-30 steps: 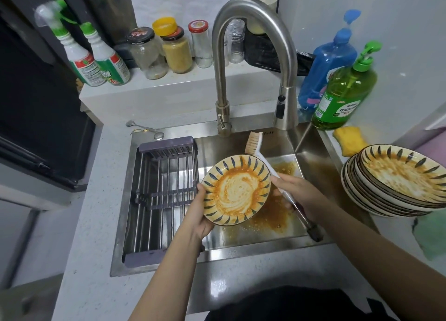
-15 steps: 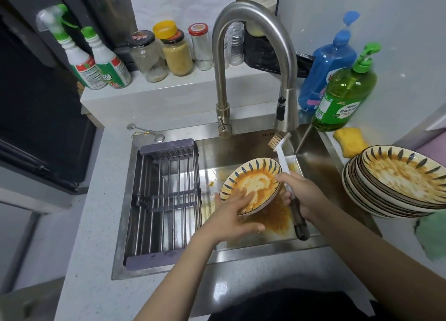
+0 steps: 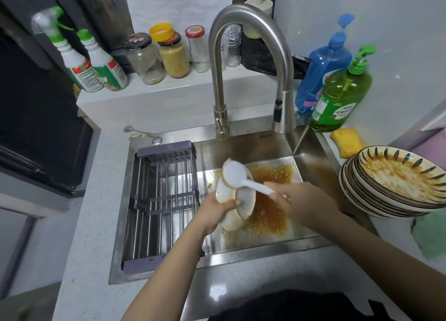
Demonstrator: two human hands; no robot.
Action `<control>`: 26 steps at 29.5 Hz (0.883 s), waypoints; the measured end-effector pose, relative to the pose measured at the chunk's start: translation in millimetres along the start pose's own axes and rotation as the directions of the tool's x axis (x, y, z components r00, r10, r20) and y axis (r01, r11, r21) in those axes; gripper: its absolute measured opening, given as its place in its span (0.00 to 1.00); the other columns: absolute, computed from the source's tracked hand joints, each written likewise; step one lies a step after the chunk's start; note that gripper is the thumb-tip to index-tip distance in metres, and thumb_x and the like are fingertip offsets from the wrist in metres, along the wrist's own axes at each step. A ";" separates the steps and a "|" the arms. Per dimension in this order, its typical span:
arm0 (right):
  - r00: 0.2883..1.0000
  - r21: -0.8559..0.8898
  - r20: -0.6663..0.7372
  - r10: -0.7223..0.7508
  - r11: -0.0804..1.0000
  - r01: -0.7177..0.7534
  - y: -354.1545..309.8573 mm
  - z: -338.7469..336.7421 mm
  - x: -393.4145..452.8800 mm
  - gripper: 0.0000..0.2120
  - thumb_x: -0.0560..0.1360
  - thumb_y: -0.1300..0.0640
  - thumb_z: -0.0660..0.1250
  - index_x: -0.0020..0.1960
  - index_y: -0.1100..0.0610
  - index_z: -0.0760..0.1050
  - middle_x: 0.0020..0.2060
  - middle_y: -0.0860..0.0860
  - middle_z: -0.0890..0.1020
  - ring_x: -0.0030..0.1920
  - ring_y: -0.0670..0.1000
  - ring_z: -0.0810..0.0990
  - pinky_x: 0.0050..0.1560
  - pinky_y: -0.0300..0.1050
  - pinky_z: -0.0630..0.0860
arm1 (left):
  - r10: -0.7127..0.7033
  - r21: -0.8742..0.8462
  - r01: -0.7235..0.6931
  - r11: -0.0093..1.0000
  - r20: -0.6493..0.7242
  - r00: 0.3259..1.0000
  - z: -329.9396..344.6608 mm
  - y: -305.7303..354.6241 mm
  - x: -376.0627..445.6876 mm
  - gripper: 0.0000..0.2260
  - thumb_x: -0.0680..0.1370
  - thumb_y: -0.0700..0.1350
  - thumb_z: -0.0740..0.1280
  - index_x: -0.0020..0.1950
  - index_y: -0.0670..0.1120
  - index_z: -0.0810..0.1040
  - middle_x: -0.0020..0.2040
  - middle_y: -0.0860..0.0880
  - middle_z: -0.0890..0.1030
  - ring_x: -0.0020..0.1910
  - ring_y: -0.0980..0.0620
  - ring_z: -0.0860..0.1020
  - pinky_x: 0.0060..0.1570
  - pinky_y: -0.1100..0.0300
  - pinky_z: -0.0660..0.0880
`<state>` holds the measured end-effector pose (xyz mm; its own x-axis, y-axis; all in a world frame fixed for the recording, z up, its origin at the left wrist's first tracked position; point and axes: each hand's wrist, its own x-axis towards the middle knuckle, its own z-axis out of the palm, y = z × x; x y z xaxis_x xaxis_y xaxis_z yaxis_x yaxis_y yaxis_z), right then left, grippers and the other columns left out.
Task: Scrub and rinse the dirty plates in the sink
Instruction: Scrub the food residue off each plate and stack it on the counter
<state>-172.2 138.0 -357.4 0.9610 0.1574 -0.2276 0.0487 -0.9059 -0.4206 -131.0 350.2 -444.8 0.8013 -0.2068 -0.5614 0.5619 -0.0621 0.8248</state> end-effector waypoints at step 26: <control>0.995 -0.498 0.021 -0.100 0.862 0.098 -27.9 -26.1 17.7 0.16 0.83 0.50 0.48 0.67 0.45 0.67 0.31 0.45 0.68 0.28 0.45 0.69 0.27 0.40 0.65 | 0.019 -0.031 -0.019 0.999 0.011 1.000 -6.6 0.2 -0.4 0.12 0.70 0.33 0.74 0.51 0.42 0.79 0.48 0.44 0.84 0.51 0.42 0.81 0.59 0.45 0.76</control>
<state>-149.4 155.8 -326.8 0.9453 0.2558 -0.2026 0.2713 -0.9611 0.0525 -129.8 356.7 -444.9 0.8096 -0.2183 -0.5449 0.5530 -0.0281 0.8327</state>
